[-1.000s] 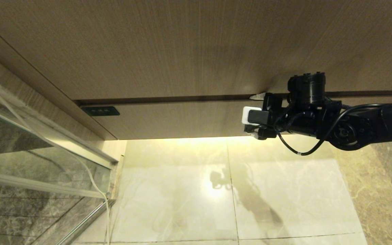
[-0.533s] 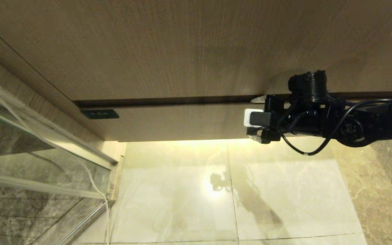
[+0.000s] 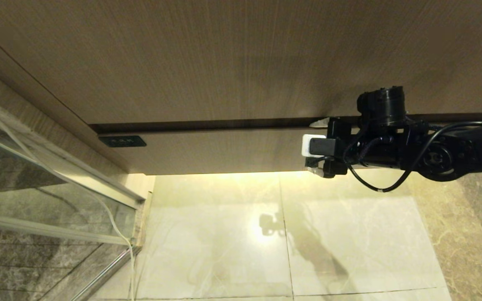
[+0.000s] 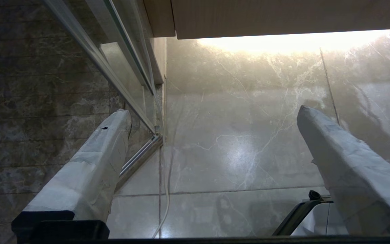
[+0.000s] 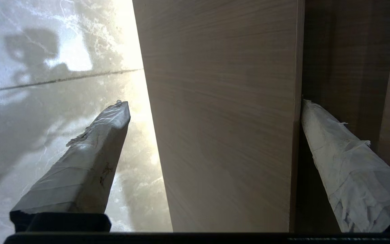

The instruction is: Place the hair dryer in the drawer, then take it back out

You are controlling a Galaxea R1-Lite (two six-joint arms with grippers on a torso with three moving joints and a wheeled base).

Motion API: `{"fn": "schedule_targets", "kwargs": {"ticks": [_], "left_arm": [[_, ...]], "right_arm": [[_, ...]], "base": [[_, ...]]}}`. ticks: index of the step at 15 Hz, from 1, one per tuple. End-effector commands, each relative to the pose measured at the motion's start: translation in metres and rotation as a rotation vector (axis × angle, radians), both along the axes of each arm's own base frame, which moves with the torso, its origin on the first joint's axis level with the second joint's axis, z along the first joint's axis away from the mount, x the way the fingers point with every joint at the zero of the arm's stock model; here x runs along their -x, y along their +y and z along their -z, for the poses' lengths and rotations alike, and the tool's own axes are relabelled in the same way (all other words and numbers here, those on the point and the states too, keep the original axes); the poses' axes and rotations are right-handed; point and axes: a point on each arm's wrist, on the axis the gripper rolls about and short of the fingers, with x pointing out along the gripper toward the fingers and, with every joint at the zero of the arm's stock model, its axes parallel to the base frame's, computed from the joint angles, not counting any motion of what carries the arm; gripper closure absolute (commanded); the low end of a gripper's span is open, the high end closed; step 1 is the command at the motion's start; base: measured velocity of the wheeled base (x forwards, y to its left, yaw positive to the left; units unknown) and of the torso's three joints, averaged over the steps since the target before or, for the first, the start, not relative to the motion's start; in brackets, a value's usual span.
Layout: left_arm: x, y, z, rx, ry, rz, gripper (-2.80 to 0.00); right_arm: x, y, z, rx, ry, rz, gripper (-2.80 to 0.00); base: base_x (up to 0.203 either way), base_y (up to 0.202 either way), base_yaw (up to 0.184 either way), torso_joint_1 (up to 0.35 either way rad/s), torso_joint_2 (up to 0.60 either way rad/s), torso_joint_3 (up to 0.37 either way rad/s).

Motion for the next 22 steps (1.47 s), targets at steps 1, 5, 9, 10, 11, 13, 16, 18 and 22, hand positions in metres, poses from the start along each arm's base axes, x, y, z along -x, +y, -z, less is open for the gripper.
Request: {"fn": "schedule_targets", "kwargs": {"ticks": [1, 5, 9, 10, 11, 13, 16, 18, 22], "left_arm": [[0.000, 0.000, 0.000, 0.000, 0.000, 0.000, -2.80], [0.000, 0.000, 0.000, 0.000, 0.000, 0.000, -2.80], [0.000, 0.000, 0.000, -0.001, 0.000, 0.000, -2.80], [0.000, 0.000, 0.000, 0.000, 0.000, 0.000, -2.80], [0.000, 0.000, 0.000, 0.000, 0.000, 0.000, -2.80], [0.000, 0.000, 0.000, 0.000, 0.000, 0.000, -2.80], [0.000, 0.000, 0.000, 0.001, 0.000, 0.000, -2.80], [0.000, 0.000, 0.000, 0.001, 0.000, 0.000, -2.80], [0.000, 0.000, 0.000, -0.001, 0.000, 0.000, -2.80]], "right_arm": [[0.002, -0.001, 0.000, 0.010, 0.004, -0.006, -2.80], [0.004, -0.002, -0.001, 0.018, 0.023, -0.005, -2.80], [0.012, -0.005, 0.004, 0.045, 0.077, -0.012, -2.80], [0.014, -0.006, 0.005, 0.053, 0.098, -0.012, -2.80], [0.016, -0.007, 0.005, 0.058, 0.107, -0.011, -2.80], [0.017, -0.008, 0.005, 0.054, 0.117, -0.002, -2.80], [0.012, -0.006, -0.009, 0.021, 0.067, -0.003, -2.80], [0.013, -0.007, -0.017, 0.014, 0.044, 0.003, -2.80], [0.024, -0.010, -0.030, -0.001, 0.015, 0.001, -2.80]], "base": [[0.000, 0.000, 0.000, 0.000, 0.00, 0.000], [0.000, 0.000, 0.000, 0.000, 0.00, 0.000], [0.000, 0.000, 0.000, 0.000, 0.00, 0.000], [0.000, 0.000, 0.000, 0.000, 0.00, 0.000], [0.000, 0.000, 0.000, 0.000, 0.00, 0.000], [0.000, 0.000, 0.000, 0.000, 0.00, 0.000], [0.000, 0.000, 0.000, 0.000, 0.00, 0.000], [0.000, 0.000, 0.000, 0.000, 0.00, 0.000], [0.000, 0.000, 0.000, 0.000, 0.00, 0.000]]}}
